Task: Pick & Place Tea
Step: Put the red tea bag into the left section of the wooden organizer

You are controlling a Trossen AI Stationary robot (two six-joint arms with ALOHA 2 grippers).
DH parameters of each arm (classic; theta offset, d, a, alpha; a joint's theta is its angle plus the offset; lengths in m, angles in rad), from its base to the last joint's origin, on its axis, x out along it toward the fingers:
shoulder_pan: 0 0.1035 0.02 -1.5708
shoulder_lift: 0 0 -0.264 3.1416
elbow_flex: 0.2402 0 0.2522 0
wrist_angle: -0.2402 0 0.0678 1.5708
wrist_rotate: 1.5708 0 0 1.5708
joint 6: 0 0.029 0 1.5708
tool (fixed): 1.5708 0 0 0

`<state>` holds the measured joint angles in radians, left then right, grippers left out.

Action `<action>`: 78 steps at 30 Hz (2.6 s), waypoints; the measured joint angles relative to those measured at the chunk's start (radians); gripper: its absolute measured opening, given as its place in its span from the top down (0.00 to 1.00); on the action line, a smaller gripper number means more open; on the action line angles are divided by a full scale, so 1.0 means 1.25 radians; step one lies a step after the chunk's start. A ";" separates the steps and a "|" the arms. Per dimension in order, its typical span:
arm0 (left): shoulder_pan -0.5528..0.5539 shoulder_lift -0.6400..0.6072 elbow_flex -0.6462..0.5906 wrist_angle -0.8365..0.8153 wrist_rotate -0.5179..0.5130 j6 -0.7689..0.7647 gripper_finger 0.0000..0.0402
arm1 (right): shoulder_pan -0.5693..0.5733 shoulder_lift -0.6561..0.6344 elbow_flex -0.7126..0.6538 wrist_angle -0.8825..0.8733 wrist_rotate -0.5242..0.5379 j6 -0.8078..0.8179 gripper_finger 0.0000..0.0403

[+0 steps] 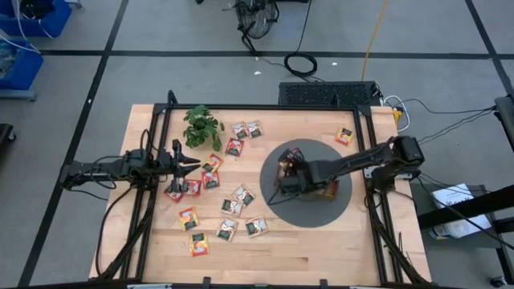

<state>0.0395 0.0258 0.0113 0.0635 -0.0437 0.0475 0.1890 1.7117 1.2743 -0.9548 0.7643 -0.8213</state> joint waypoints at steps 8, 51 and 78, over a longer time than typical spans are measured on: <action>0.000 0.000 0.000 0.000 0.000 0.000 0.82 | 0.035 0.000 -0.043 0.138 -0.010 -0.102 1.00; 0.000 0.000 0.000 0.000 0.000 0.000 0.82 | 0.083 0.000 -0.183 0.304 0.026 -0.004 0.66; 0.000 0.000 0.000 0.000 0.000 0.000 0.82 | -0.055 -0.058 -0.136 0.361 -0.469 0.455 0.68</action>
<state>0.0396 0.0259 0.0116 0.0631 -0.0437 0.0475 0.1205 1.6394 1.1042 -0.5039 0.1780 -0.2527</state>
